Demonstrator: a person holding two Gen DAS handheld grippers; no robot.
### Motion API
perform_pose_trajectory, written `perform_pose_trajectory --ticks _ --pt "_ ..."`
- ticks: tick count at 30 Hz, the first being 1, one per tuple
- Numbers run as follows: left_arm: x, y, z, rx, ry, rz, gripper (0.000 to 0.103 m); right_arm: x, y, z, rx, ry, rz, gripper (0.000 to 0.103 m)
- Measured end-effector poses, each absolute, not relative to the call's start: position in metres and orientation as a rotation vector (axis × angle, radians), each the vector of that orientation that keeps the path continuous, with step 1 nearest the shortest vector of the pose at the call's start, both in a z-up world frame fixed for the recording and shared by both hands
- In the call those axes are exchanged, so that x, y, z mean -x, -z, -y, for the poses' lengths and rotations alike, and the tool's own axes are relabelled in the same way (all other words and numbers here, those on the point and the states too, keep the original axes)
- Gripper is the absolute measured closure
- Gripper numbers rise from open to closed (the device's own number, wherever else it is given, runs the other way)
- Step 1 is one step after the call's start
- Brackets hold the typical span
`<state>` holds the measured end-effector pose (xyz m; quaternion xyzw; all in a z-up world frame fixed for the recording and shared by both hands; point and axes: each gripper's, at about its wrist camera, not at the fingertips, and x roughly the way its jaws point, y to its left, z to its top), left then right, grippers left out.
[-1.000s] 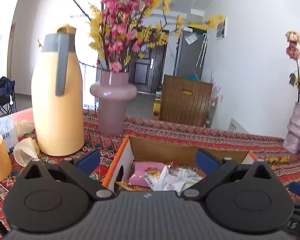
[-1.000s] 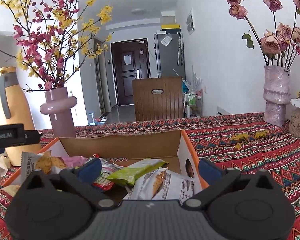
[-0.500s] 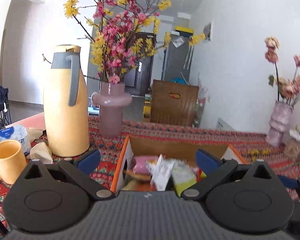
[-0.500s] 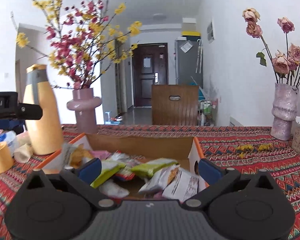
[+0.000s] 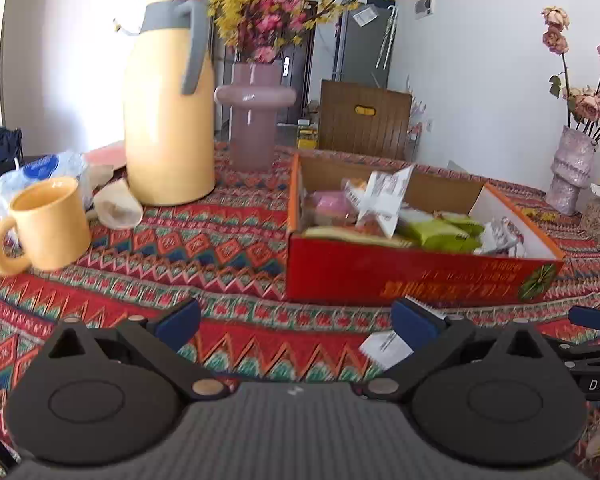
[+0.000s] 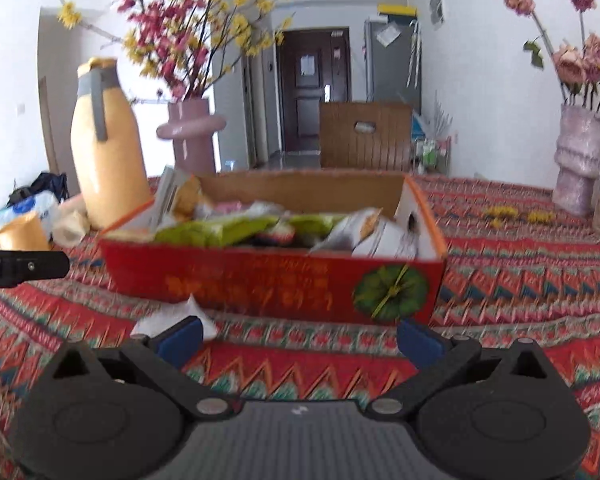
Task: Organize snacks
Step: 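Move both tools back from the box toward the remaining packets, then grasp a white wrapped packet with the right tool while the left tool grasps another white packet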
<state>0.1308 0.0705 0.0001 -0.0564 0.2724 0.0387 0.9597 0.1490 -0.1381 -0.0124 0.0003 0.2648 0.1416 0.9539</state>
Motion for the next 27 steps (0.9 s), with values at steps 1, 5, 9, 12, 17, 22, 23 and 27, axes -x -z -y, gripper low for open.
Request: perform_pose_trajectory --ticks 1,5,9,12,17,22,23,27 --pt "-0.128 0.002 -0.073 0.116 -0.081 -0.558 0.0 -0.147 0.014 0.134 0.005 -0.3 -0.545 0.0" --pt "-0.117 0.006 -0.081 0.126 -0.082 -0.57 0.0 -0.139 0.017 0.111 0.047 -0.366 -0.557 0.0" --pt "-0.103 0.006 -0.09 0.141 -0.089 -0.578 0.0 -0.135 0.018 0.092 0.066 -0.424 -0.573 0.001" --pt "-0.097 0.009 -0.094 0.147 -0.088 -0.61 0.0 -0.133 0.019 0.083 0.062 -0.467 -0.58 0.004" --pt "-0.097 0.016 -0.091 0.134 -0.04 -0.663 0.0 -0.137 0.029 0.073 0.069 -0.493 -0.623 0.011" --pt "-0.097 0.02 -0.085 0.131 -0.005 -0.684 0.0 -0.153 0.039 0.061 0.09 -0.492 -0.675 0.025" --pt "-0.097 0.021 -0.085 0.129 0.002 -0.69 0.0 -0.153 0.039 0.059 0.103 -0.484 -0.667 0.032" --pt "-0.092 0.026 -0.086 0.128 -0.001 -0.709 0.0 -0.153 0.036 0.058 0.106 -0.478 -0.663 0.058"
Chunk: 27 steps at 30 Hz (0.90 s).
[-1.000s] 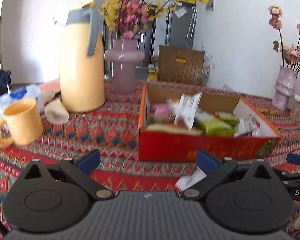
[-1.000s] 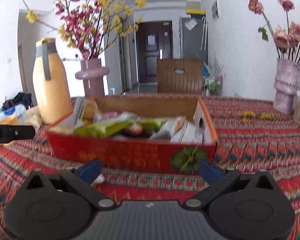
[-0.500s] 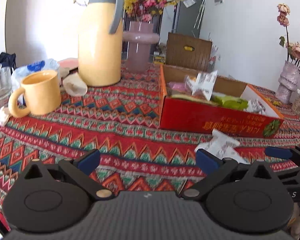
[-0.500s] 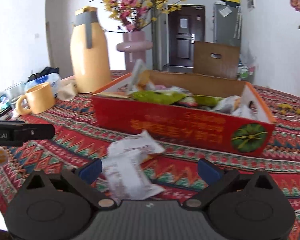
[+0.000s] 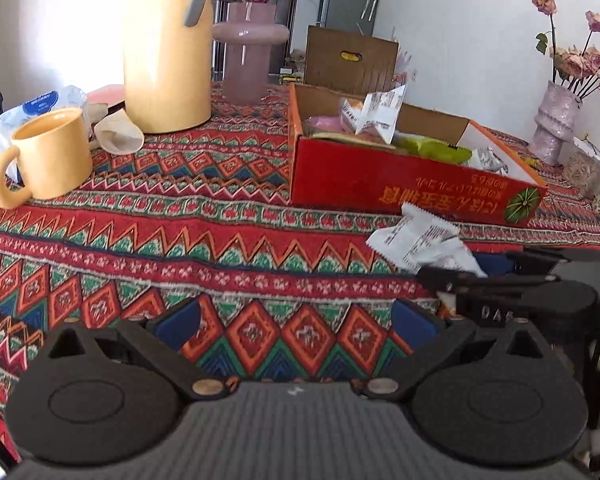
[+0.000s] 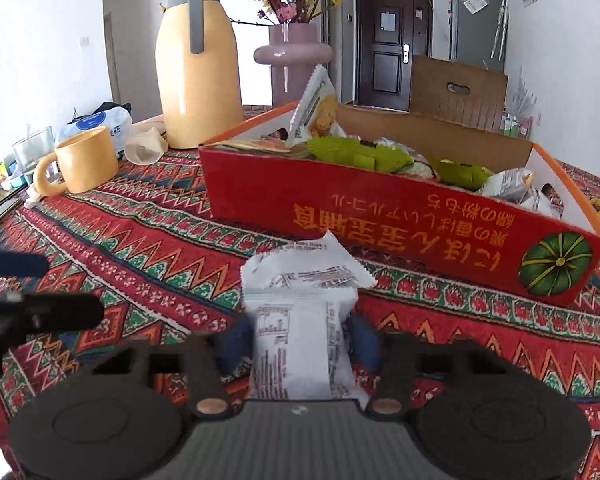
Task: Organize snacks
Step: 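Grasp a white wrapped packet with the right tool while the left tool grasps another white packet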
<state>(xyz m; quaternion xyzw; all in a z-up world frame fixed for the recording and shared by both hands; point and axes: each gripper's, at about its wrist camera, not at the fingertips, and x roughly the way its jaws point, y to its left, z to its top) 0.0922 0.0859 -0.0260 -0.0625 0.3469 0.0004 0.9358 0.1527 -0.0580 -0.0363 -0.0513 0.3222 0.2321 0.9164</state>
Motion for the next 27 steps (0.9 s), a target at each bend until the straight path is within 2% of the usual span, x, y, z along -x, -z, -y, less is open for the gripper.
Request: perform_pose_trajectory --ticks 9,18,27 --pt "-0.083 0.022 -0.089 0.14 -0.019 -0.699 0.0 -0.139 0.027 0.078 0.107 -0.431 -0.627 0.061" --pt "-0.096 0.012 -0.061 0.094 0.011 -0.672 0.0 -0.131 0.007 0.13 0.048 -0.343 -0.526 0.061" --pt "-0.122 -0.002 -0.033 0.062 0.046 -0.641 0.0 -0.139 0.012 0.18 -0.035 -0.244 -0.485 0.061"
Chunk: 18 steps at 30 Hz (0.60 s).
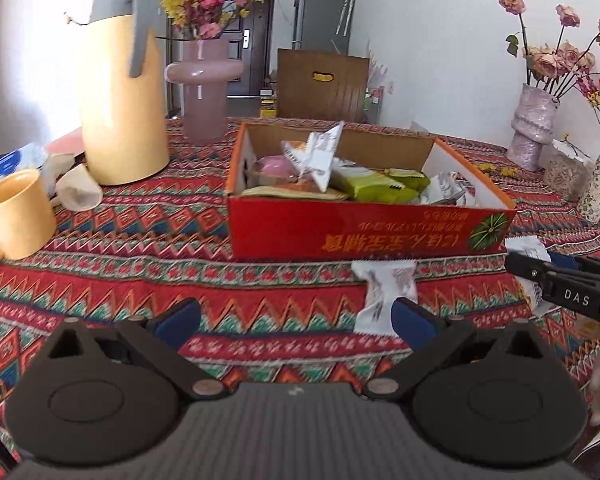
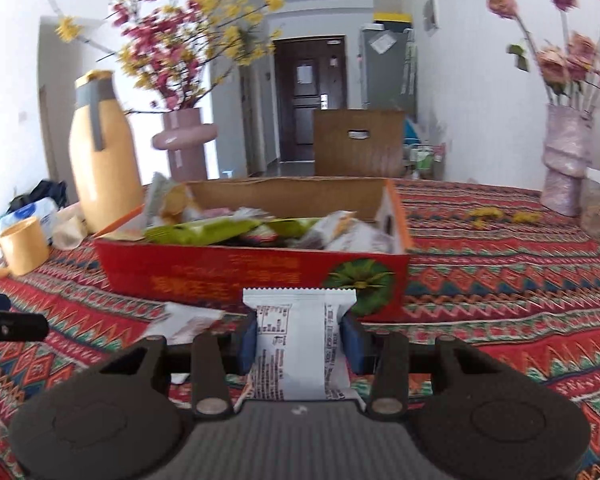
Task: Organize snacks
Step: 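Grasp a white wrapped packet with the right tool while the left tool grasps another white packet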
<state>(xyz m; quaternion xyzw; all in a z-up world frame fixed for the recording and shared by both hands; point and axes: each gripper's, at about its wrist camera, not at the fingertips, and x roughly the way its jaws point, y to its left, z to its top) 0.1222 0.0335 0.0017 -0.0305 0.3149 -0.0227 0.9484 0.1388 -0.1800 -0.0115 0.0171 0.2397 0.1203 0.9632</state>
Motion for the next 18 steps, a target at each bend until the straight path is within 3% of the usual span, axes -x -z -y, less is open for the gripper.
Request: perform_pose_trajectory --ticks 18 --pt "-0.188 0.026 0.02 -0.022 0.117 -0.768 0.0 -0.161 0.04 0.197 -0.108 -0.236 -0.541 0.061"
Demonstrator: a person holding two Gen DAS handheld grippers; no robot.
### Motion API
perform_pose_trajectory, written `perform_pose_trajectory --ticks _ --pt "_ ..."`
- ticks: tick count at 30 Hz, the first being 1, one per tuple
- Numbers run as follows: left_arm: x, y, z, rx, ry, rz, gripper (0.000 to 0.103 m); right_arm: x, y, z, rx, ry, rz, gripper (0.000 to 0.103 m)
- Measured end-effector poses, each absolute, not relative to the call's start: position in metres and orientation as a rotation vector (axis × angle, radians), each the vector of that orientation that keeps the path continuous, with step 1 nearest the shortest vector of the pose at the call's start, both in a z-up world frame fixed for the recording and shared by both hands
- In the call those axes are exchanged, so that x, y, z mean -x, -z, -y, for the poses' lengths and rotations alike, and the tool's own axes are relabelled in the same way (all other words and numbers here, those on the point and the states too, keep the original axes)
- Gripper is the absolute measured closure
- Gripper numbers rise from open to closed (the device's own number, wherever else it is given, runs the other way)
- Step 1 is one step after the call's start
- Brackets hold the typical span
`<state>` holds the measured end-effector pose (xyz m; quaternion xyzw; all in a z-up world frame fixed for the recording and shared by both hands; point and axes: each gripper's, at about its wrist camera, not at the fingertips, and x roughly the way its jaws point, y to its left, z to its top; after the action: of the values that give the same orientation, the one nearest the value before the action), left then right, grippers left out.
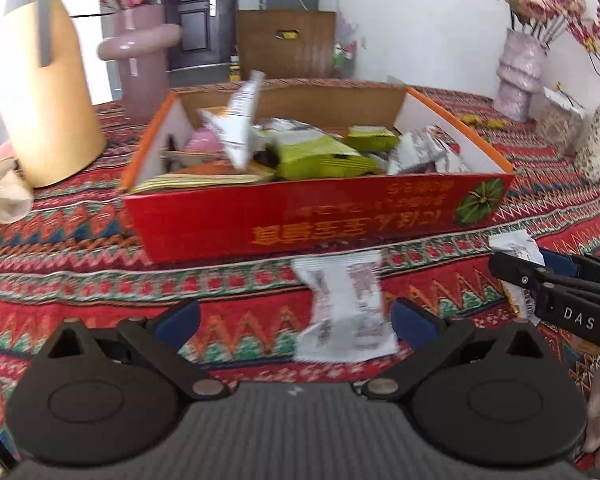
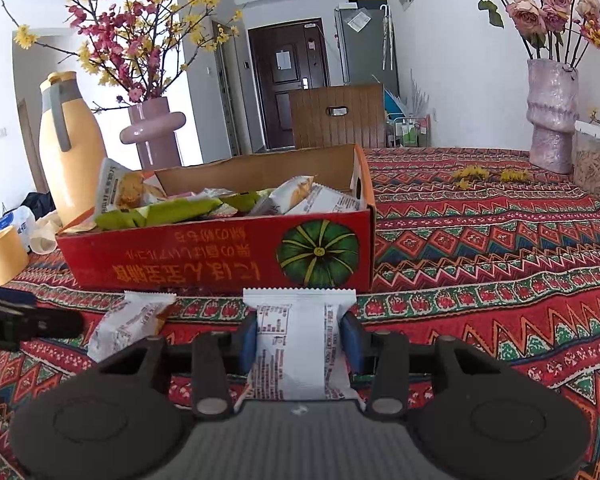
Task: Organize snacks
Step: 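Grasp a white wrapped packet with the right tool while the left tool grasps another white packet, then carry both held packets over the cardboard box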
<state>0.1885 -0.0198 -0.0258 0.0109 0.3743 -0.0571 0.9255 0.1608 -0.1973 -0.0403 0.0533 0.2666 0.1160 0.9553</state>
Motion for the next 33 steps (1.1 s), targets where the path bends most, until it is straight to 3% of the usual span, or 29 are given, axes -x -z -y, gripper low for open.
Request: perform_pose_trajectory --ticks 4,8,13,16,17,27,33 --pt "-0.203 0.033 0.035 -0.036 0.117 -0.798 0.0 -0.163 0.042 0.202 -0.136 -0.231 -0.55 0.061" --pt "-0.213 0.039 0.046 -0.051 0.11 -0.834 0.011 -0.163 0.042 0.203 -0.143 -0.238 -0.55 0.06" --pt "-0.216 0.043 0.053 -0.071 0.112 -0.853 0.03 -0.163 0.042 0.204 -0.15 -0.24 -0.551 0.06" --pt "-0.212 0.04 0.053 -0.067 0.116 -0.846 0.048 -0.163 0.042 0.204 -0.15 -0.239 -0.55 0.06" --pt "-0.211 0.04 0.053 -0.066 0.121 -0.844 0.06 -0.163 0.042 0.204 -0.15 -0.239 -0.55 0.06" --pt "-0.196 0.03 0.049 -0.05 0.143 -0.807 0.062 -0.161 0.042 0.204 -0.148 -0.238 -0.545 0.06" --pt "-0.178 0.0 0.038 -0.038 0.168 -0.684 0.061 -0.152 0.031 0.2 -0.117 -0.244 -0.497 0.06"
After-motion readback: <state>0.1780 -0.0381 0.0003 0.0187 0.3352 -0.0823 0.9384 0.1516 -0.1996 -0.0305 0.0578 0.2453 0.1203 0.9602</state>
